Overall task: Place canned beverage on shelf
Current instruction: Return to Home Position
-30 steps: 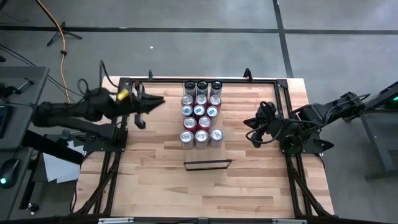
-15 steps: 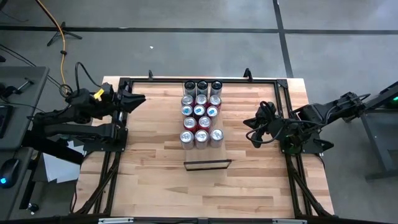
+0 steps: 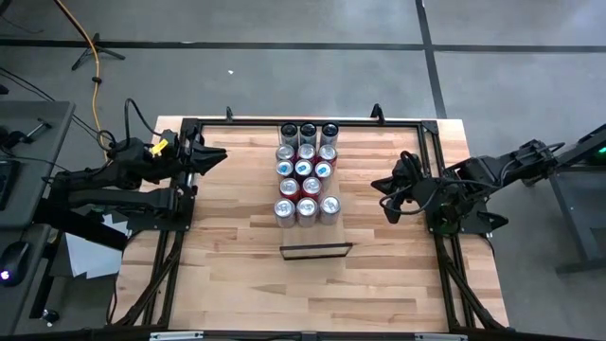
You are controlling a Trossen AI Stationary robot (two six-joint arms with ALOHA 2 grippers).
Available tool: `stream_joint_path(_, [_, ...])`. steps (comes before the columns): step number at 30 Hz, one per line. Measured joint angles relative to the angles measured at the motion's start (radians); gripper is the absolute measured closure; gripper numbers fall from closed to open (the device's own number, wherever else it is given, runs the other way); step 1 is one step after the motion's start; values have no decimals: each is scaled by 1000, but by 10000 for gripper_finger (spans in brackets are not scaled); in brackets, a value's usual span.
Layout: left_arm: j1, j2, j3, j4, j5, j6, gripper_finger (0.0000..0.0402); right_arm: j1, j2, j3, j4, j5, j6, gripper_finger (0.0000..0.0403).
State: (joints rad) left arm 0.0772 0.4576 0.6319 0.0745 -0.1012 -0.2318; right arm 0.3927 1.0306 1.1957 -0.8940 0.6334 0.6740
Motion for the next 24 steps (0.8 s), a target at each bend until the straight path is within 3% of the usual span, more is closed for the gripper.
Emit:
stream_joint_path(8, [0,-7,0,3,0,24,401,0,-2,0,3,-3,-19,403])
stream_joint_path(17, [0,-6,0,0,0,25,401,0,-2,0,1,-70,-225,403])
stream_joint_path(24, [0,-6,1,1,0,25,401,1,-14,0,-26,-108,-137,403])
